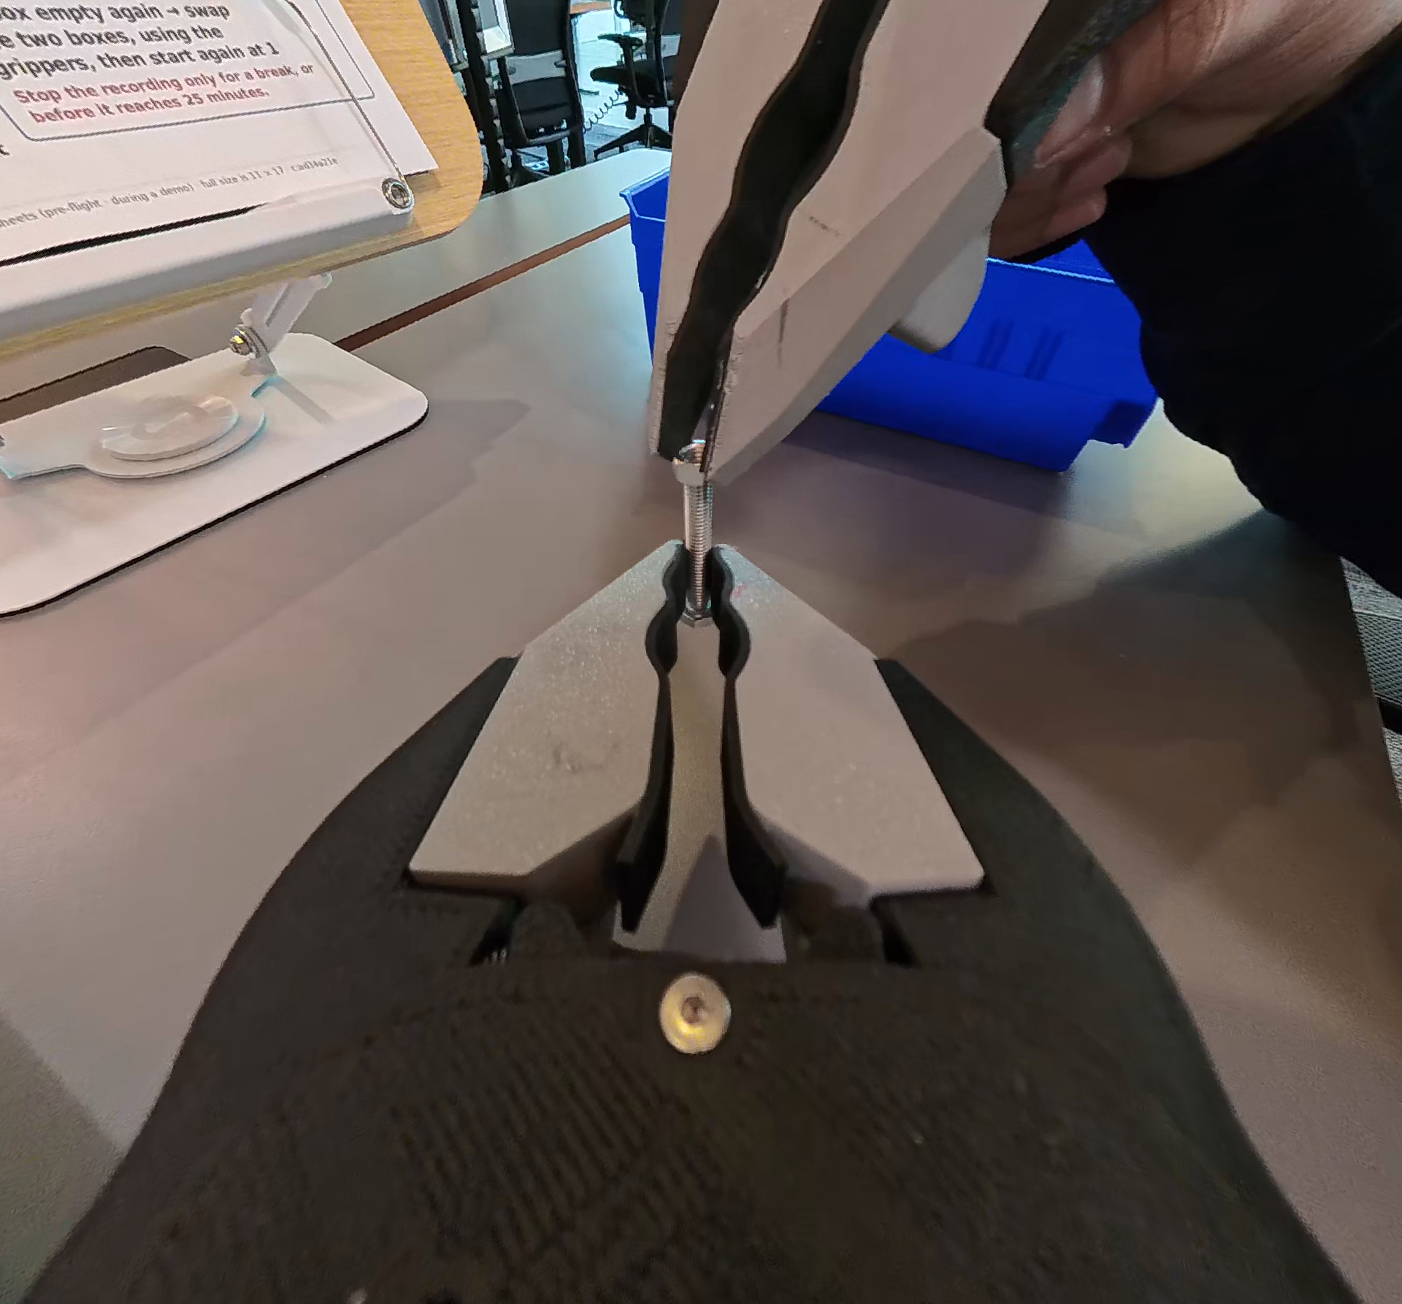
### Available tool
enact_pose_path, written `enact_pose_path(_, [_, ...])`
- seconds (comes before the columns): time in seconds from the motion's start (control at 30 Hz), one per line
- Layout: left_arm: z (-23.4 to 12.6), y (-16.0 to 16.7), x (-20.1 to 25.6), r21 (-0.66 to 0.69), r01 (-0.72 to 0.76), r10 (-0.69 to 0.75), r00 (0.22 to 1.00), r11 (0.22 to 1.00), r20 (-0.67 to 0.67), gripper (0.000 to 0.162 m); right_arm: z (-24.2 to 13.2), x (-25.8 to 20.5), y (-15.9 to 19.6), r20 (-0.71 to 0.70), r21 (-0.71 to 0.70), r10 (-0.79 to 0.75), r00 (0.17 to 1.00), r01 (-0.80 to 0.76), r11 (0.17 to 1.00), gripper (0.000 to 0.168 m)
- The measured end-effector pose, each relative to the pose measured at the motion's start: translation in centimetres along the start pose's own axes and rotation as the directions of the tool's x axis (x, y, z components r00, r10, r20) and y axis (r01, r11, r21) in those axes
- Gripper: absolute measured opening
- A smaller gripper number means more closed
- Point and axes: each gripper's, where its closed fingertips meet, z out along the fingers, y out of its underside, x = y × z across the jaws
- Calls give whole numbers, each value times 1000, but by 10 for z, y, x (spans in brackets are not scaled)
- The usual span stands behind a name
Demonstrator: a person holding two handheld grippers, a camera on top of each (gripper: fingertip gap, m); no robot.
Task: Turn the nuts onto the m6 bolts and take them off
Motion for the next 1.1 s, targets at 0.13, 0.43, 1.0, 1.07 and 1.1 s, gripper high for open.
enact_pose_path(0.13, [0,0,0,1,1,-1,1000,1000,1,3,0,0,0,0,1,1,1000,-1,1000,7])
enact_pose_path(0.43, [0,-1,0,3,1,-1,1000,1000,1,3,0,0,0,-2,1,-1,1000,1,1000,7])
enact_pose_path(1.0, [0,-1,-1,7,8,-8,1000,1000,4,3,-7,1,-8,-19,44,2,1000,-1,999,22])
enact_pose_path(1.07, [-1,-2,-2,9,9,-9,1000,1000,5,3,-16,0,-17,-24,92,-2,1000,4,996,24])
enact_pose_path(1.1, [-1,-2,-2,9,9,-9,1000,1000,5,3,-22,-1,-21,-23,118,-5,1000,8,993,24])
